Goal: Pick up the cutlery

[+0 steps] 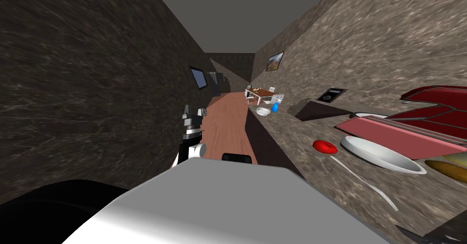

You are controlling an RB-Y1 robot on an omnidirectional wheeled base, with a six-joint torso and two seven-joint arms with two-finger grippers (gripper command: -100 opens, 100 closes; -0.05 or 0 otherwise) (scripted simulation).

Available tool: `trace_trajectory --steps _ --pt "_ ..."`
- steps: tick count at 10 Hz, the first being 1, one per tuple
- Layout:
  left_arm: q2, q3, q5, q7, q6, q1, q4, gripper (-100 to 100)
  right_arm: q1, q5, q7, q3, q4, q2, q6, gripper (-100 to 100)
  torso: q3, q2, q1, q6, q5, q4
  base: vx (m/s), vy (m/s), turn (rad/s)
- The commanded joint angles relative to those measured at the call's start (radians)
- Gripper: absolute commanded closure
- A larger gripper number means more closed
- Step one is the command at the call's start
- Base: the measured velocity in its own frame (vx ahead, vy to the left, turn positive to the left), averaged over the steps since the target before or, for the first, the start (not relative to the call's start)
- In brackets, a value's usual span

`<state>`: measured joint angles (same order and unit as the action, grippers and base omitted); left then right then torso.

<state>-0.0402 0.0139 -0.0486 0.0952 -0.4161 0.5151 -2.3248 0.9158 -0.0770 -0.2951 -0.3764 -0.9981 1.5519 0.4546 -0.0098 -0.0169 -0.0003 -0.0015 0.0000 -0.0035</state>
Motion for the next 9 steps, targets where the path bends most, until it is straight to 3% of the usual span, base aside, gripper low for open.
trace_trajectory --steps 1,3,4,5,6,9 --pt "0.000 0.000 0.000 0.000 0.000 0.000 0.000 0 -0.004 0.008 -0.027 -0.008 0.001 0.013 -0.015 -100 0.000 0.000 0.000 0.000 0.000 0.000 0.314 -0.036 0.217" --pt "0.000 0.000 0.000 0.000 0.000 0.000 0.000 0 -0.021 0.009 -0.048 -0.026 0.005 0.012 -0.022 -100 -0.002 -0.004 0.000 0.000 0.000 -0.001 0.257 -0.049 0.139" --pt "0.000 0.000 0.000 0.000 0.000 0.000 0.000 0 -0.013 0.010 -0.041 -0.018 0.002 0.014 -0.020 -100 -0.001 -0.001 0.000 0.001 0.000 0.000 0.093 -0.023 0.033" --pt "0.000 0.000 0.000 0.000 0.000 0.000 0.000 0 -0.014 0.010 -0.043 -0.019 0.002 0.014 -0.021 0 0.004 0.007 0.002 0.002 0.000 0.001 0.020 -0.005 0.002" --pt "0.000 0.000 0.000 0.000 0.000 0.000 0.000 0 -0.027 -0.004 0.007 -0.035 0.038 -0.007 -0.014 -100 0.007 0.013 0.003 0.002 0.001 0.003 -0.085 -0.029 0.408" --pt "0.000 0.000 0.000 0.000 0.000 -0.001 0.000 0 -0.053 -0.032 0.094 -0.068 0.109 -0.050 -0.001 -100 0.018 0.030 0.002 0.002 0.000 0.007 -0.219 -0.024 0.383"
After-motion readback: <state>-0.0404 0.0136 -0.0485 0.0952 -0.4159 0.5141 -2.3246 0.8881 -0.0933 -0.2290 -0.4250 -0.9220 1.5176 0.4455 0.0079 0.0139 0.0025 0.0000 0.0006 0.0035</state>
